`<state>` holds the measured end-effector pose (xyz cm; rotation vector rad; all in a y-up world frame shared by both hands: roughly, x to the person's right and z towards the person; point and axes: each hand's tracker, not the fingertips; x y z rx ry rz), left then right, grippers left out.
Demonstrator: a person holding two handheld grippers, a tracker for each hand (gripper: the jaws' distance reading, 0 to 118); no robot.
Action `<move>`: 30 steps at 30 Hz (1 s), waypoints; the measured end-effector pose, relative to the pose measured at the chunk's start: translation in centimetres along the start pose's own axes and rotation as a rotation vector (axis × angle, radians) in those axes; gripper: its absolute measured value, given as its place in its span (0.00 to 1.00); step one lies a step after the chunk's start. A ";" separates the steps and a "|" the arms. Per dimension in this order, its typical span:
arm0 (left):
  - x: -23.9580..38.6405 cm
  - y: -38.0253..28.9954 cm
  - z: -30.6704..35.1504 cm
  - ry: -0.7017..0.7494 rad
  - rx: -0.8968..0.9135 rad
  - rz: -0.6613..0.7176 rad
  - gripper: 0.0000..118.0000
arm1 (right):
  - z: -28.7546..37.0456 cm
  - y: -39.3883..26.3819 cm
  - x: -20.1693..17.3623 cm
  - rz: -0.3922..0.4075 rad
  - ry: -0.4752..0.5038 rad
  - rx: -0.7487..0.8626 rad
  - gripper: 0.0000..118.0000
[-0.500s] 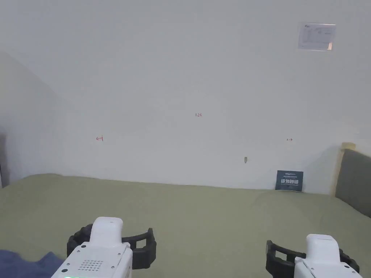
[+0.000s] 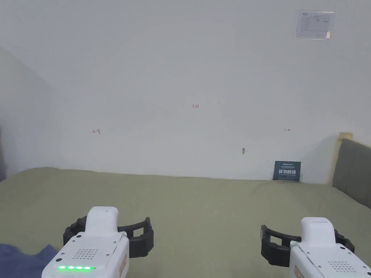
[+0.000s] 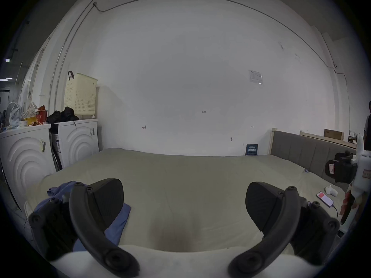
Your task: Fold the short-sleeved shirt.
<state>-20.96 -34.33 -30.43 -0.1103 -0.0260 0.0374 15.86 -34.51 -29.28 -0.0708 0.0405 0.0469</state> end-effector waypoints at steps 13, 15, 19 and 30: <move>-0.1 0.3 -0.1 -0.016 -0.010 0.003 1.00 | -0.5 -0.2 0.2 0.003 0.003 -0.006 1.00; -0.1 0.3 -0.4 -0.028 -0.006 -0.013 1.00 | -0.6 -0.2 0.2 0.000 -0.003 -0.004 1.00; 0.1 0.4 -1.0 -0.019 -0.016 -0.034 1.00 | -1.0 -0.1 0.3 0.001 -0.014 -0.012 1.00; -0.8 0.0 -1.3 0.006 -0.034 0.001 1.00 | -0.9 0.2 0.4 -0.003 -0.004 -0.003 1.00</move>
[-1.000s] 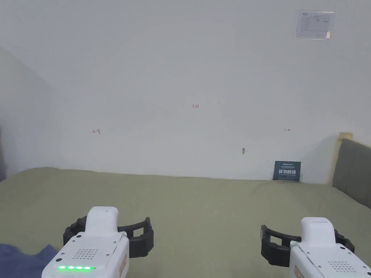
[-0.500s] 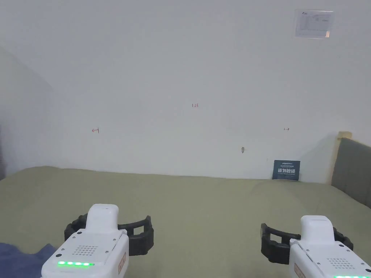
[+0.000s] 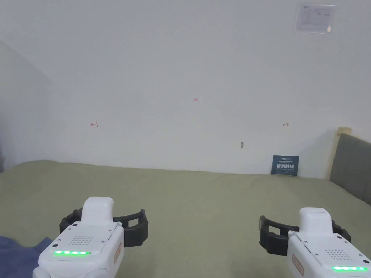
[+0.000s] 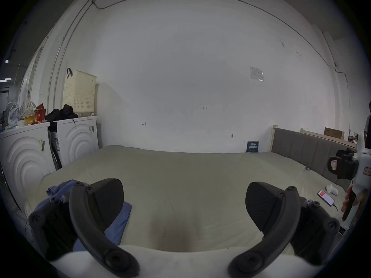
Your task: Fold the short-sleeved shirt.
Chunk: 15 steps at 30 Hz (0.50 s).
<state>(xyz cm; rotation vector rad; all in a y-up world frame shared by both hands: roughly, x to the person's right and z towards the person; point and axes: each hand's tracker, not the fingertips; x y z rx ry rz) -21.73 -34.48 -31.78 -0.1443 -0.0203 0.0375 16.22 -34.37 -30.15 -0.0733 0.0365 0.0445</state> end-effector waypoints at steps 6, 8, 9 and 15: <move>-0.3 0.0 0.4 -0.002 0.007 -0.003 1.00 | -0.1 -0.3 0.0 -0.012 -0.020 -0.005 1.00; -0.4 0.0 0.5 -0.003 0.007 -0.006 1.00 | -0.1 -0.5 0.0 -0.014 -0.025 -0.013 1.00; -0.5 0.0 0.4 -0.006 0.009 -0.007 1.00 | -0.1 -0.6 -0.1 -0.009 -0.030 -0.016 1.00; -0.6 0.1 0.5 -0.014 0.010 -0.027 1.00 | 0.1 -0.4 -0.1 0.001 -0.030 -0.006 1.00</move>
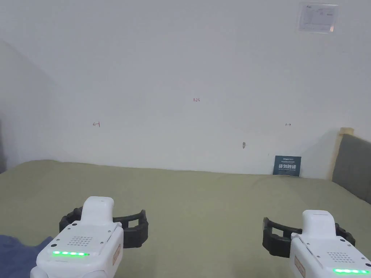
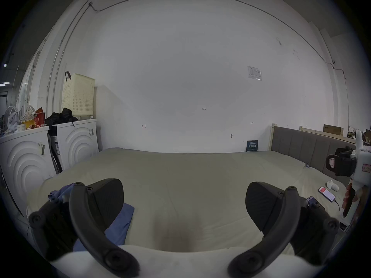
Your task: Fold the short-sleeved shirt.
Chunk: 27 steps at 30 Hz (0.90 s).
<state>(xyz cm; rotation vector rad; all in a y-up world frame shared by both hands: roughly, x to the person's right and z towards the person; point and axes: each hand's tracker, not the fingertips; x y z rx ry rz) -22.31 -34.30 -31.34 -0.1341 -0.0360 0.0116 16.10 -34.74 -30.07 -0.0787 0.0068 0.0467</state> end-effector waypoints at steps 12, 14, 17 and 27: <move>-0.1 0.1 0.3 0.011 0.005 0.001 1.00 | 0.5 0.5 0.2 -0.008 0.003 0.019 1.00; -0.2 0.1 0.4 0.006 0.006 0.009 1.00 | 0.5 0.4 0.2 -0.005 0.001 0.018 1.00; -0.1 0.0 0.5 0.009 0.011 0.008 1.00 | 0.6 0.2 0.3 -0.006 -0.003 0.019 1.00; 0.1 -0.2 0.7 0.003 0.008 -0.006 1.00 | 0.8 0.0 0.0 -0.006 -0.002 0.019 1.00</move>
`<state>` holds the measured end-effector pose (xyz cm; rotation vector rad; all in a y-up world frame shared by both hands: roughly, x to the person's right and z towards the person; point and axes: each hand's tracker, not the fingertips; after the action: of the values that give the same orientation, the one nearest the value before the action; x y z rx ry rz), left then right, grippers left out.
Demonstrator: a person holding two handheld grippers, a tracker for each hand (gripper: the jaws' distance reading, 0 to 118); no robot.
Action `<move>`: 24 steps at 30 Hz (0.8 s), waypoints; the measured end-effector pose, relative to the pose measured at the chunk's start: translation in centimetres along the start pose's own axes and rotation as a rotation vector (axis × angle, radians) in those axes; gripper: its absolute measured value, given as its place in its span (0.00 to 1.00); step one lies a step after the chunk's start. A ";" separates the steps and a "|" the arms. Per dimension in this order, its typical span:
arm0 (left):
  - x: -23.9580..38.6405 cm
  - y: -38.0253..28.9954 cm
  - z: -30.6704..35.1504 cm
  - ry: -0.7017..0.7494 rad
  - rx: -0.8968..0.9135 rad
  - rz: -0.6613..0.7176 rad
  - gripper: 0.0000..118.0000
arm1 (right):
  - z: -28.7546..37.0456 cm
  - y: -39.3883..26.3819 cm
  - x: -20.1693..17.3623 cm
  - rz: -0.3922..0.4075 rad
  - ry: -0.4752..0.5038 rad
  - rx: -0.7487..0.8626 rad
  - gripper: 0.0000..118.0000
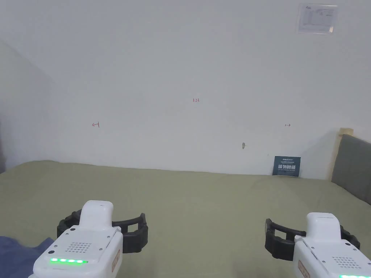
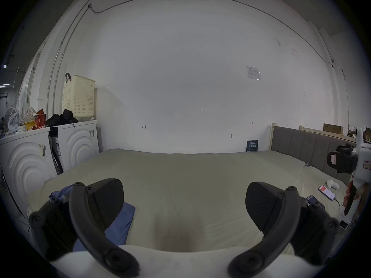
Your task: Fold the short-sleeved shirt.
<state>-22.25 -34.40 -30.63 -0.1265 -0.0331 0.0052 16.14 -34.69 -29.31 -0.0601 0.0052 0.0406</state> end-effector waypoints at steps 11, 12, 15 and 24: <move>0.0 0.6 -0.1 0.002 0.002 0.014 1.00 | 0.4 1.0 -0.4 0.014 0.013 0.024 1.00; 0.0 0.6 -0.1 0.000 0.002 0.013 1.00 | 0.4 1.1 -0.4 0.008 0.006 0.026 1.00; 0.0 0.8 -0.1 -0.008 0.012 0.000 1.00 | 0.2 1.0 -0.3 0.004 -0.002 0.024 1.00; -0.3 1.1 -0.7 0.002 0.032 -0.001 1.00 | -0.2 0.6 -0.5 0.028 0.015 -0.001 1.00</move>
<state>-22.57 -33.40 -31.45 -0.0949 -0.0307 0.0050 15.65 -34.15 -29.59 -0.0618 0.0210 0.0683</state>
